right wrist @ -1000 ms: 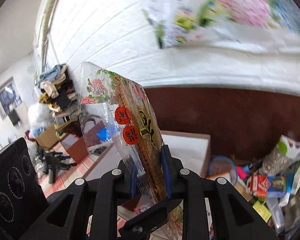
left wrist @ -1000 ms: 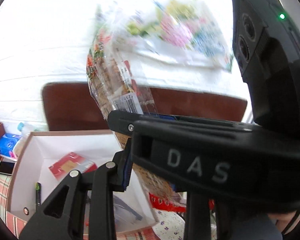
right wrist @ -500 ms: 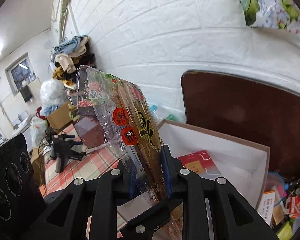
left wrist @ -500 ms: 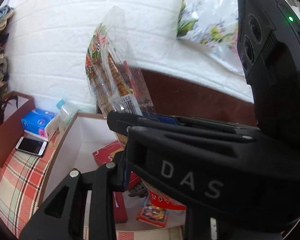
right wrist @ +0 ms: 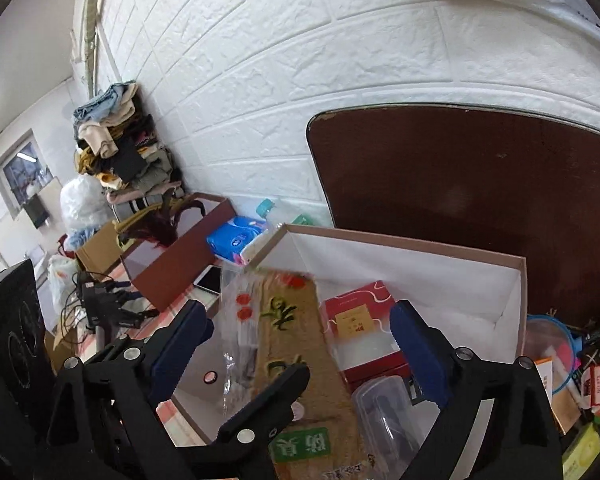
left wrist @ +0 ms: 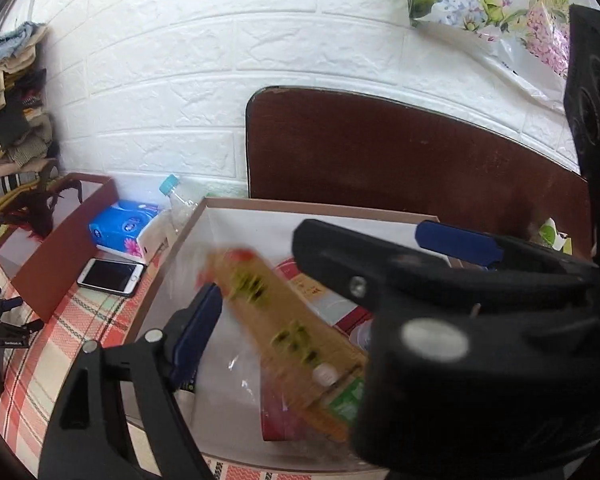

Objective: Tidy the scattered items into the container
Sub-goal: 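Lift the bread bag with the right tool and release it into the white box, then move the right tool back over the pile toward the yellow medicine box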

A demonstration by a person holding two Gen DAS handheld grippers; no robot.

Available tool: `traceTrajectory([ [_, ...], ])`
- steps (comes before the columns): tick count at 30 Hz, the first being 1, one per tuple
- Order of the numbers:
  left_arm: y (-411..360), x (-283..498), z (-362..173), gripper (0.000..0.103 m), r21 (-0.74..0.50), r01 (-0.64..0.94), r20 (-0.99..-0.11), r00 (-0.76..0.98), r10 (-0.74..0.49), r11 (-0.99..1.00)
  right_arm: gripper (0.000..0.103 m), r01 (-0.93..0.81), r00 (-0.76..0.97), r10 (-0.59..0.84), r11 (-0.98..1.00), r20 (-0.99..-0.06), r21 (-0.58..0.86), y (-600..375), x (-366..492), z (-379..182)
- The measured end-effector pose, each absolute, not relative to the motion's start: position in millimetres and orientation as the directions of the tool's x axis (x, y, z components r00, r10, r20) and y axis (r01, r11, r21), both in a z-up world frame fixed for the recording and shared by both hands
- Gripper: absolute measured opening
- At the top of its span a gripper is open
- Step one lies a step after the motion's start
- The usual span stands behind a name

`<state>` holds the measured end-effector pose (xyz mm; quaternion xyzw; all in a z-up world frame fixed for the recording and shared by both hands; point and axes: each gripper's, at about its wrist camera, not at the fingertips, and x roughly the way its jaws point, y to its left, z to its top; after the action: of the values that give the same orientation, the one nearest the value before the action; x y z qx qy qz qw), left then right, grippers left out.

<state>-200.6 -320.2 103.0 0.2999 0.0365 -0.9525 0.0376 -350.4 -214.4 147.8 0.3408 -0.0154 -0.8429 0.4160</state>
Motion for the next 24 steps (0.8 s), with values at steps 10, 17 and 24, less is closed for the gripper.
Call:
traceTrajectory([
  [10, -292, -182, 115, 0.089, 0.025, 0.056, -0.548, -0.834, -0.061, -0.998, 0.095, 0.663, -0.455, -0.71, -0.673, -0.538, 0.328, -175, -347, 160],
  [17, -268, -179, 120, 0.089, 0.059, 0.011, -0.541, -0.84, -0.041, -0.998, 0.095, 0.627, -0.499, -0.682, -0.71, -0.535, 0.32, -135, -341, 167],
  [24, -238, -170, 126, 0.092, 0.044, -0.078, -0.527, -0.849, 0.044, -0.996, 0.095, 0.568, -0.547, -0.628, -0.764, -0.554, 0.306, -89, -334, 170],
])
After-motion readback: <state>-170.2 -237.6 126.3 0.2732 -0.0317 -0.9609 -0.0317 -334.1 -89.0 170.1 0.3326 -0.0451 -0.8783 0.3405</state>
